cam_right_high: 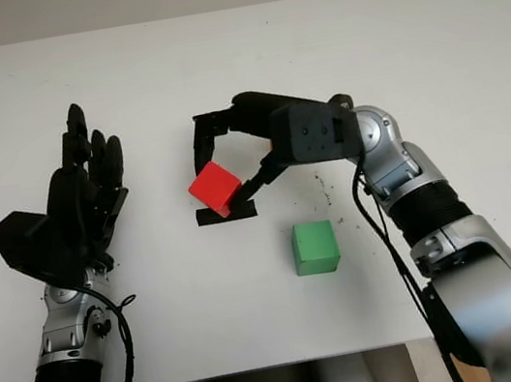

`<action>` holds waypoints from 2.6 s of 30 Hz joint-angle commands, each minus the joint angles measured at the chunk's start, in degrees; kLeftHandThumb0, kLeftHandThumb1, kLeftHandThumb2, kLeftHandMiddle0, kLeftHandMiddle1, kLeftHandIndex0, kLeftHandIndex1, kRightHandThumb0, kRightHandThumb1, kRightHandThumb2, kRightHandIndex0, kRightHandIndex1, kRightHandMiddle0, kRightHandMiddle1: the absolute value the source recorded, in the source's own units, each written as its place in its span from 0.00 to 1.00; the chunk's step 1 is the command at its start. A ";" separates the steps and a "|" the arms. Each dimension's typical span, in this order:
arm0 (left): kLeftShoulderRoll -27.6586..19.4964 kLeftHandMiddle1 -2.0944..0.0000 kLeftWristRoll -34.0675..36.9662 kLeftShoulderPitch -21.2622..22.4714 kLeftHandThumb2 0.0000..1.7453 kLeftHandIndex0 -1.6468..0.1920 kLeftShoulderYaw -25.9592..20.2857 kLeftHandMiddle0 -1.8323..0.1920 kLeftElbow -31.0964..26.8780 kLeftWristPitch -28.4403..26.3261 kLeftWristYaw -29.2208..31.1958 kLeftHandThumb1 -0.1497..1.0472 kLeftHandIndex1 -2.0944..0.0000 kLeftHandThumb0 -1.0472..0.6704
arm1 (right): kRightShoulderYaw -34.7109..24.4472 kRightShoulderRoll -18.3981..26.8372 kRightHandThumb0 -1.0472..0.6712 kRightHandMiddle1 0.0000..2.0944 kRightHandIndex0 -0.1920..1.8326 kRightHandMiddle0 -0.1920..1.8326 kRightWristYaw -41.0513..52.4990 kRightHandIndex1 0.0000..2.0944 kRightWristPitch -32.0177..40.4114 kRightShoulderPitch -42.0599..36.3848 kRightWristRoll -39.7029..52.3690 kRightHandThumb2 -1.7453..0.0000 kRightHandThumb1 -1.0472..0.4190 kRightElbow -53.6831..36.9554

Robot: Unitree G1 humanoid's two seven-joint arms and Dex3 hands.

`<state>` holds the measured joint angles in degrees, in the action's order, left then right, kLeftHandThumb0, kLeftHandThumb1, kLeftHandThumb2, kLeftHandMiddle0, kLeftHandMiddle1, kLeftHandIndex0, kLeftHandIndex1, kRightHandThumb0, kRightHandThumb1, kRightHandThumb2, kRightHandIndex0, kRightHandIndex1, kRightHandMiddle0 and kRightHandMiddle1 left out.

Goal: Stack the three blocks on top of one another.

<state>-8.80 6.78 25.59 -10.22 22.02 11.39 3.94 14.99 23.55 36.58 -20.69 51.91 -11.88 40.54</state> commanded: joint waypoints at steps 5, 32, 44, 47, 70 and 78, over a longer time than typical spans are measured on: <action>0.12 0.97 -0.19 -0.79 0.26 0.96 0.18 0.96 -1.01 -0.56 -0.30 1.00 0.98 0.26 | -1.42 -1.54 0.37 0.78 0.13 0.30 -1.62 0.02 -0.85 -0.60 1.17 0.97 0.08 2.35; -0.08 0.97 -2.10 -1.16 0.25 0.95 0.94 0.96 -1.64 -1.14 -0.60 1.00 0.97 0.25 | -0.81 -3.25 0.37 0.78 0.13 0.28 -5.17 0.02 -0.36 -0.51 -2.05 0.97 0.08 6.74; -0.04 0.98 -1.82 -1.34 0.25 0.96 0.96 0.96 -2.21 -1.45 -0.22 1.00 0.98 0.26 | -0.53 -3.52 0.36 0.78 0.14 0.28 -6.04 0.03 0.82 -1.60 -3.20 0.97 0.07 5.20; -0.05 0.97 -1.98 -1.24 0.26 0.96 0.97 0.96 -2.06 -1.25 -0.36 1.00 0.97 0.26 | -0.06 -3.31 0.36 0.78 0.13 0.27 -5.94 0.03 2.14 -1.87 -3.91 0.97 0.07 4.13; -0.43 0.98 -1.55 -1.05 0.26 0.96 0.72 0.96 -2.12 -1.78 0.32 1.00 0.98 0.26 | 0.13 -0.55 0.23 0.14 0.00 0.09 -8.18 0.00 -4.19 -1.18 -7.65 0.97 0.12 2.39; -0.44 0.97 -1.60 -1.32 0.25 0.96 0.68 0.96 -2.38 -1.96 0.18 1.00 0.97 0.25 | -4.61 3.88 0.22 0.11 0.00 0.11 -3.37 0.00 -1.38 1.72 -2.04 0.97 0.11 -4.96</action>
<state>-9.09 5.01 25.17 -9.52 20.64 9.30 4.00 12.04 25.83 32.77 -22.68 51.38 -14.96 38.25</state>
